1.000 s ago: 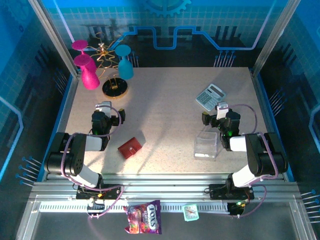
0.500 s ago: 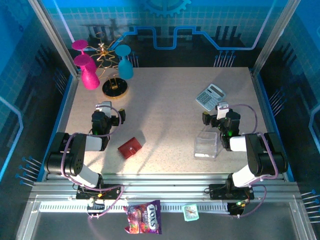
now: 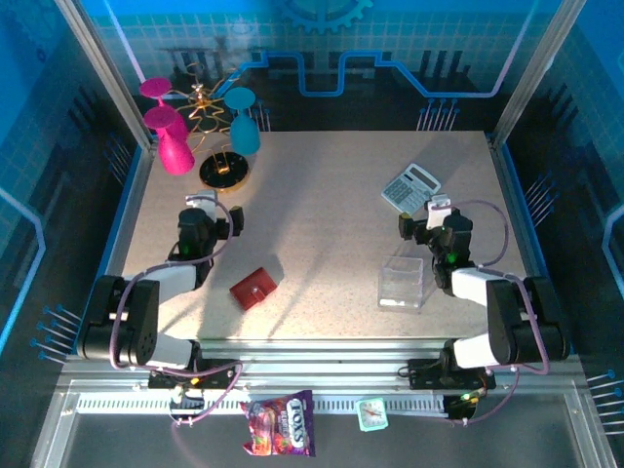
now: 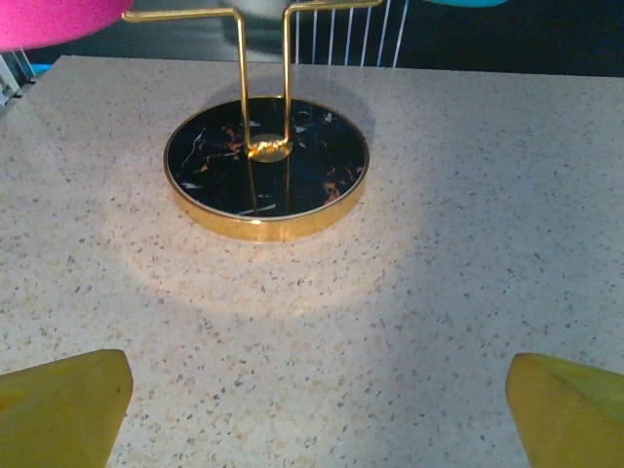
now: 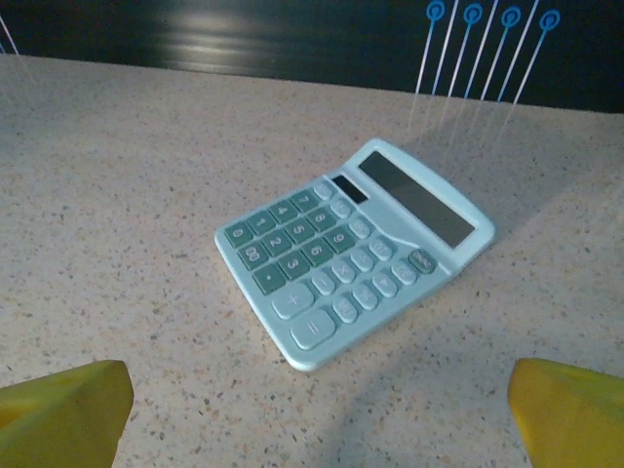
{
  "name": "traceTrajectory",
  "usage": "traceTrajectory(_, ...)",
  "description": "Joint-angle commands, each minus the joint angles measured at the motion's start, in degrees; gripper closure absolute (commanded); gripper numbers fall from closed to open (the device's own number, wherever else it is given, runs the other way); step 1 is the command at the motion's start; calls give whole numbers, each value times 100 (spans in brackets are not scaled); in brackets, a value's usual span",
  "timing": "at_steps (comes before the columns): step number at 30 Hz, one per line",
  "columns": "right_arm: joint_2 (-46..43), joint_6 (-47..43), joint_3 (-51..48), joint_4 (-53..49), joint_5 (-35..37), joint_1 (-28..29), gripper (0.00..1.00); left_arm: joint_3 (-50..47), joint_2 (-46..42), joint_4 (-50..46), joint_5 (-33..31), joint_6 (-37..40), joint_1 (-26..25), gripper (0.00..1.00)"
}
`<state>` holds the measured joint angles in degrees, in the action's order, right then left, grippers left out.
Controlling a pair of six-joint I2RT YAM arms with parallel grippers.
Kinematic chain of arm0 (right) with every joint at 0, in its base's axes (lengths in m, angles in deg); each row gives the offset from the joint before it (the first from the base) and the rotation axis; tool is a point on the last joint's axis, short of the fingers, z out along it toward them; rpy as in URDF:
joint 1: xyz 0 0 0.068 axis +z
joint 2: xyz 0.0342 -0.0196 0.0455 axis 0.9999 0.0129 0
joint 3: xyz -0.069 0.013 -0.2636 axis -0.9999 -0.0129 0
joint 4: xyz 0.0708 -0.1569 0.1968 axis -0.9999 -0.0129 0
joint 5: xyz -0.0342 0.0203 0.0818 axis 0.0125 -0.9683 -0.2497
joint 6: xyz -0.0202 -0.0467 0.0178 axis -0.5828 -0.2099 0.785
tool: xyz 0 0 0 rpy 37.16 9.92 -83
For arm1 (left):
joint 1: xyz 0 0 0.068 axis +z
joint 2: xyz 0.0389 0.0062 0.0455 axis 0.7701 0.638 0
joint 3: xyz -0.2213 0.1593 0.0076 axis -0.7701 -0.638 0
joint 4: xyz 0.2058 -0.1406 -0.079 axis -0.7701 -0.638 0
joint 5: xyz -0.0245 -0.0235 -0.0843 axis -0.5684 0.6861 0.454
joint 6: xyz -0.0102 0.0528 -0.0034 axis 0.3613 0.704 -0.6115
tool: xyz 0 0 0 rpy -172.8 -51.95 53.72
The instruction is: Take the credit cards out of the card holder
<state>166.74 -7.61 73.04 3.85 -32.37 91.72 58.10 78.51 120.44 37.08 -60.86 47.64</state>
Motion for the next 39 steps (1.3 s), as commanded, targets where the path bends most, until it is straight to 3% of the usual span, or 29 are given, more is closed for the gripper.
traceTrajectory(1,-341,100,383,-923,178,118,0,339,-332,-1137,-252,-291,-174,1)
traceTrajectory(6,-728,553,976,-2525,198,151,0,422,-994,-2050,-287,-304,-629,0)
traceTrajectory(10,-1022,973,1423,-3908,37,165,3,690,-1447,-3173,-149,-822,-756,1)
traceTrajectory(16,-1211,1600,2179,-6070,-385,169,15,1266,-1728,-4845,190,-1344,-877,1)
traceTrajectory(20,-1397,1774,2326,-6936,-460,170,21,1526,-1776,-5551,369,-1423,-897,1)
traceTrajectory(30,-1410,1909,2217,-7791,-383,156,34,2558,-1860,-7212,713,-1361,-906,1)
traceTrajectory(36,-1239,2012,2005,-7688,-288,156,50,3002,-1724,-7615,756,-731,-903,1)
traceTrajectory(39,-1095,2003,1952,-7587,-357,156,56,2853,-1844,-7291,787,-499,-906,1)
